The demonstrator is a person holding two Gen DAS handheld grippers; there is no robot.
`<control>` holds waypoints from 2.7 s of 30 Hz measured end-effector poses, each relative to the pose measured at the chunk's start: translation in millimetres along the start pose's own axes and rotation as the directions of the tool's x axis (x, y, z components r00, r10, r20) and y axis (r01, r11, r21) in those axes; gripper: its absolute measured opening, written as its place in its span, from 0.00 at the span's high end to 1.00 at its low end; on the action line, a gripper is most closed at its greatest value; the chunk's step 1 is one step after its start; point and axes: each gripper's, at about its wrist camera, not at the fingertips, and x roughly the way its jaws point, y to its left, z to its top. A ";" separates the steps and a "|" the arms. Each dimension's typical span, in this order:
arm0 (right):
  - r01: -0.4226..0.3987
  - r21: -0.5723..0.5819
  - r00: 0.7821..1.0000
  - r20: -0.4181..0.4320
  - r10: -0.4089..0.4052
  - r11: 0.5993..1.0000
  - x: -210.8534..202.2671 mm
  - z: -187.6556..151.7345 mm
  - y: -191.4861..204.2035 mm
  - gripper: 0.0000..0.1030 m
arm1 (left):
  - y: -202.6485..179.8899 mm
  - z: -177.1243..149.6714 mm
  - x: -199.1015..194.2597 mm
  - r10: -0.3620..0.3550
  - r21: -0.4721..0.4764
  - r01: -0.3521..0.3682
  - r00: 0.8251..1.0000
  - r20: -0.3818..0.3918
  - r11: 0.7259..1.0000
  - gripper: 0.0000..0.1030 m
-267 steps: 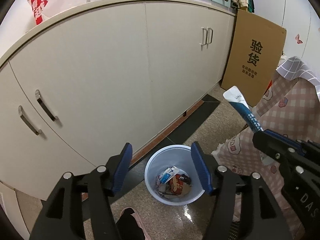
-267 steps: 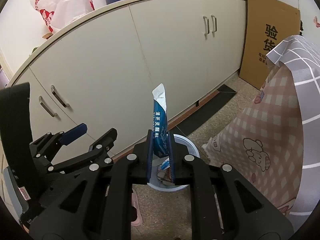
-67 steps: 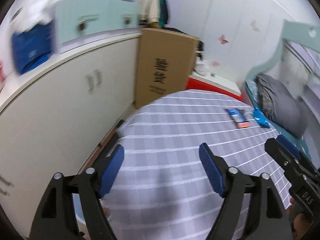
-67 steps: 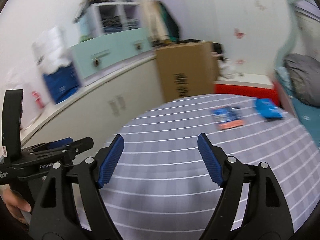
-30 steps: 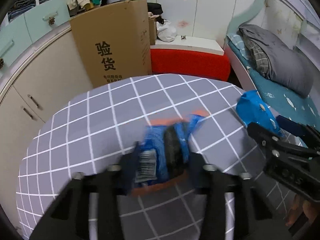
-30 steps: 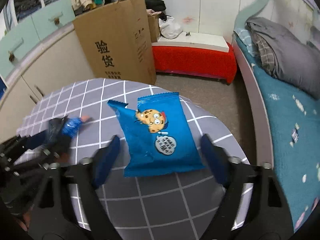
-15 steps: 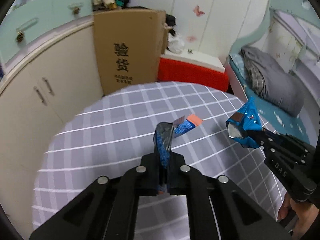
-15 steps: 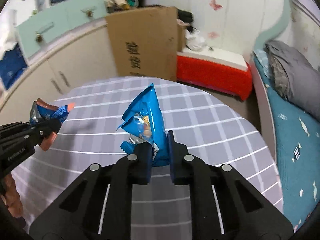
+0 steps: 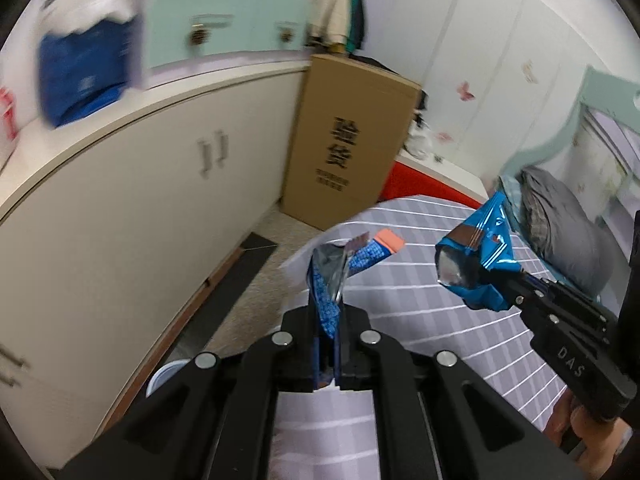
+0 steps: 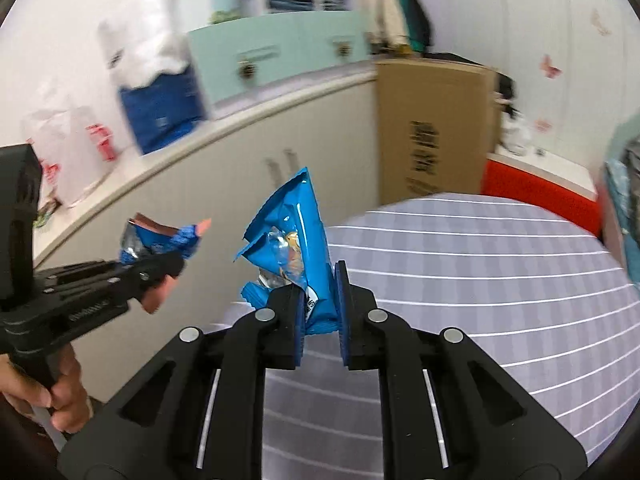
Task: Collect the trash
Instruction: 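Carry the blue packet and blue cookie bag toward the trash bin, then hold both items over the bin and open both tools to drop them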
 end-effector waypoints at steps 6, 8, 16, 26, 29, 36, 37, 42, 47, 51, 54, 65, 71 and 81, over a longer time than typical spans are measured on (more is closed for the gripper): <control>-0.127 -0.021 0.991 -0.044 0.126 0.992 31.8 -17.5 95.0 0.87 | 86.4 -30.4 -29.6 0.047 -0.096 -0.047 0.999 0.004 0.994 0.96; -0.154 -0.024 0.986 -0.063 0.153 0.988 42.2 -25.3 119.1 0.87 | 114.9 -42.9 -34.8 0.070 -0.126 -0.070 0.998 -0.004 0.990 0.95; -0.192 -0.080 0.968 -0.180 0.175 0.978 101.9 -79.9 203.0 0.87 | 213.1 -99.0 -16.2 0.109 -0.264 -0.129 0.990 -0.088 0.956 0.95; -0.142 -0.059 0.926 -0.362 0.111 0.988 198.3 -177.2 218.8 0.87 | 278.3 -173.6 75.3 0.080 -0.374 -0.181 0.960 -0.269 0.910 0.95; -0.109 -0.053 0.912 -0.403 0.079 0.993 222.4 -196.9 213.3 0.87 | 286.6 -195.0 108.8 0.056 -0.395 -0.192 0.943 -0.329 0.899 0.95; -0.039 -0.022 0.887 -0.461 0.024 0.999 259.1 -230.5 190.8 0.87 | 297.3 -230.3 171.6 0.023 -0.427 -0.224 0.904 -0.427 0.876 0.90; -0.030 -0.016 0.883 -0.470 0.018 0.999 263.7 -235.3 187.5 0.87 | 298.2 -233.6 181.2 0.021 -0.431 -0.230 0.899 -0.437 0.872 0.81; 0.001 -0.008 0.864 -0.504 -0.005 1.000 282.6 -250.1 174.4 0.87 | 301.8 -244.4 207.2 0.024 -0.442 -0.266 0.877 -0.480 0.857 0.45; 0.002 -0.004 0.848 -0.529 -0.004 1.000 290.2 -260.9 172.7 0.87 | 307.9 -255.3 213.5 0.030 -0.447 -0.291 0.862 -0.506 0.846 0.43; -0.002 -0.002 0.841 -0.541 0.001 1.000 295.4 -265.2 180.7 0.87 | 314.7 -260.6 206.4 0.032 -0.458 -0.300 0.862 -0.506 0.837 0.43; -0.008 -0.003 0.837 -0.547 0.005 1.000 298.2 -268.9 184.7 0.87 | 317.5 -261.3 199.6 0.042 -0.463 -0.309 0.864 -0.502 0.831 0.42; -0.032 0.008 0.841 -0.540 0.031 0.999 311.2 -266.2 200.5 0.78 | 325.4 -257.1 169.4 0.103 -0.448 -0.343 0.872 -0.478 0.825 0.38; -0.020 -0.003 0.864 -0.504 0.016 1.000 310.5 -251.2 211.0 0.52 | 331.7 -251.4 144.3 0.161 -0.411 -0.368 0.875 -0.457 0.834 0.33; -0.057 0.005 0.888 -0.456 0.053 0.998 280.6 -226.8 216.1 0.49 | 318.1 -227.0 88.3 0.240 -0.350 -0.380 0.893 -0.380 0.857 0.28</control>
